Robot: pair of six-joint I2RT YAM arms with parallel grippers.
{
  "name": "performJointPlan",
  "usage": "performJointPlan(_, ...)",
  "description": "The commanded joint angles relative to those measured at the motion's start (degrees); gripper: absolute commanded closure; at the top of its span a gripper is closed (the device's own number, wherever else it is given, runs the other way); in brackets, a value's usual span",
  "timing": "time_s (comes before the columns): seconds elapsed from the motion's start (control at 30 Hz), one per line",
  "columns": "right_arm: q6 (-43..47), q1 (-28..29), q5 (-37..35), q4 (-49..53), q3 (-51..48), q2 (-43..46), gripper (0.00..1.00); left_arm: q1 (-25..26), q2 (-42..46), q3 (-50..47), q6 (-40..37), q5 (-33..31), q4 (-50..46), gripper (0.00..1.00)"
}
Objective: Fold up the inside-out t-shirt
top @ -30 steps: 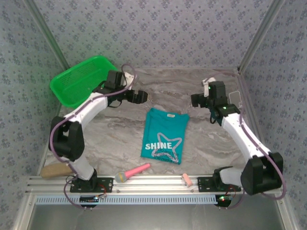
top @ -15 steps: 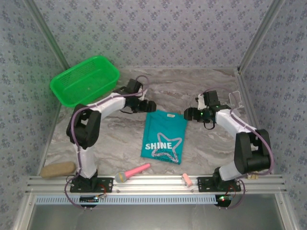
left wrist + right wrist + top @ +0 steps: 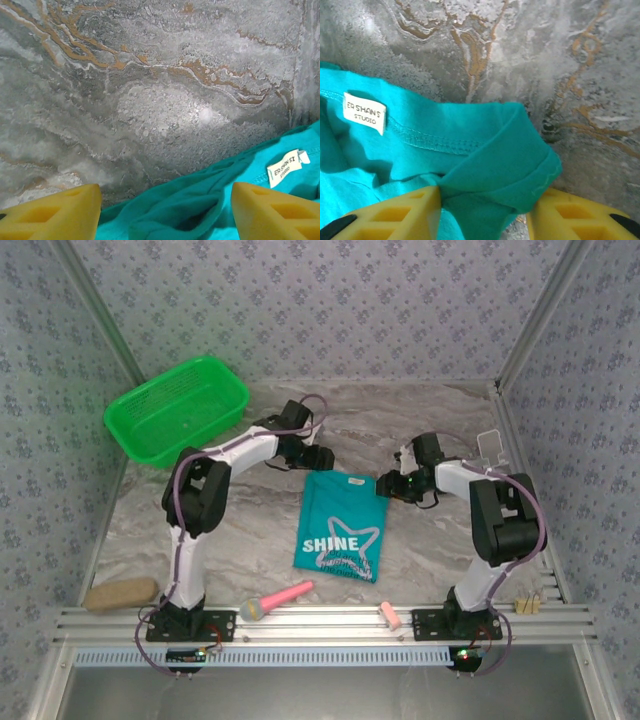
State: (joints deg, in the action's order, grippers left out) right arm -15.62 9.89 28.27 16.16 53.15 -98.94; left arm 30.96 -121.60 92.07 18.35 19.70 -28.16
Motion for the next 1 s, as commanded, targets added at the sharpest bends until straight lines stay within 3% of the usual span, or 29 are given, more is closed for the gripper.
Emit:
performJointPlan(0.0, 0.3, -0.3, 2.6, -1.5, 1.4, -0.8, 0.55, 0.6, -2.6, 2.6, -2.8, 1.3, -2.6, 0.34)
performJointPlan(0.2, 1.2, -0.8, 1.7, -1.9, 1.5, -0.8, 0.58, 1.2, -4.6, 4.6, -6.1, 4.6, -1.7, 0.41)
performJointPlan(0.27, 1.5, -0.9, 1.7, -2.6, 1.5, -0.6, 0.60, 1.3, -4.6, 5.1, -7.5, 5.0, -2.0, 0.55)
performJointPlan(0.4, 2.5, -0.7, 5.4, -4.9, 1.4, -0.9, 0.92, 1.2, -4.5, 7.6, -9.3, 7.8, -5.5, 0.87)
performJointPlan(0.47, 2.9, -0.2, 5.9, -5.0, 1.2, -0.4, 0.93, 1.2, -3.9, 9.3, -9.1, 8.8, -8.4, 0.97)
performJointPlan(0.83, 3.7, 5.2, 10.1, -3.0, -1.6, 11.4, 0.93, 0.1, 7.7, 1.2, -3.3, 9.4, -16.2, 0.99)
performJointPlan(0.97, 3.0, 5.3, 9.6, -4.3, -0.9, 9.9, 0.91, -3.2, 9.9, -2.4, 1.7, 11.3, -13.9, 1.00)
